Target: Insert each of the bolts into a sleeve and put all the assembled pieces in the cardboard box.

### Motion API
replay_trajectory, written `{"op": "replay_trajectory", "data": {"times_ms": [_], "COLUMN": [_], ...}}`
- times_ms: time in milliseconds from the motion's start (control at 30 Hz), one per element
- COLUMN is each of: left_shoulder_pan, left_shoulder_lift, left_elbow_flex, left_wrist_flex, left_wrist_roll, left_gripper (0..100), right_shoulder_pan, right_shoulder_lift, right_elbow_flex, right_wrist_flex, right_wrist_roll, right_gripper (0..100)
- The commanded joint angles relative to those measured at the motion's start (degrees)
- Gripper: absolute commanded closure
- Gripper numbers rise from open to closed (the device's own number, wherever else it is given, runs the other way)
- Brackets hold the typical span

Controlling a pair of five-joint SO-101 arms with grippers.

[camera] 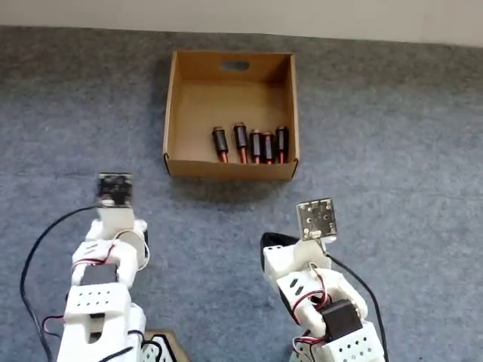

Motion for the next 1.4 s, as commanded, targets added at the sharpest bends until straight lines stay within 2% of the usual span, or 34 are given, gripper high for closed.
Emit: {"op": "replay_trajectory", "data": {"times_ms": [0,100,300,567,1133,1200,1367], "left_shoulder_pan": [-0.7,-1.0,-0.7,-1.1,-1.0,-1.0,-1.0], "left_shoulder_lift": [-1.0,-1.0,-1.0,-1.0,-1.0,-1.0,-1.0], "left_elbow_flex": [-4.3,-3.6,-3.9,-3.1,-2.5,-2.5,-2.5], "left_wrist_flex": [7.0,8.4,20.7,27.2,28.9,28.9,28.9], "left_wrist_roll": [14.6,19.3,19.5,19.5,19.8,19.8,19.8], "left_gripper": [99,99,99,99,99,99,99], "right_shoulder_pan": [0.7,0.7,0.7,0.7,0.9,3.8,17.8], "right_shoulder_lift": [-0.1,0.0,0.0,0.0,-0.9,-1.7,-1.6], "right_elbow_flex": [7.4,7.4,7.5,7.5,7.5,7.5,7.4], "right_wrist_flex": [0.7,0.7,0.7,0.7,0.7,0.7,0.7], "right_wrist_roll": [0.3,0.4,0.5,0.5,0.5,0.5,0.5], "right_gripper": [98.9,98.9,98.9,98.9,98.9,98.9,98.9]}}
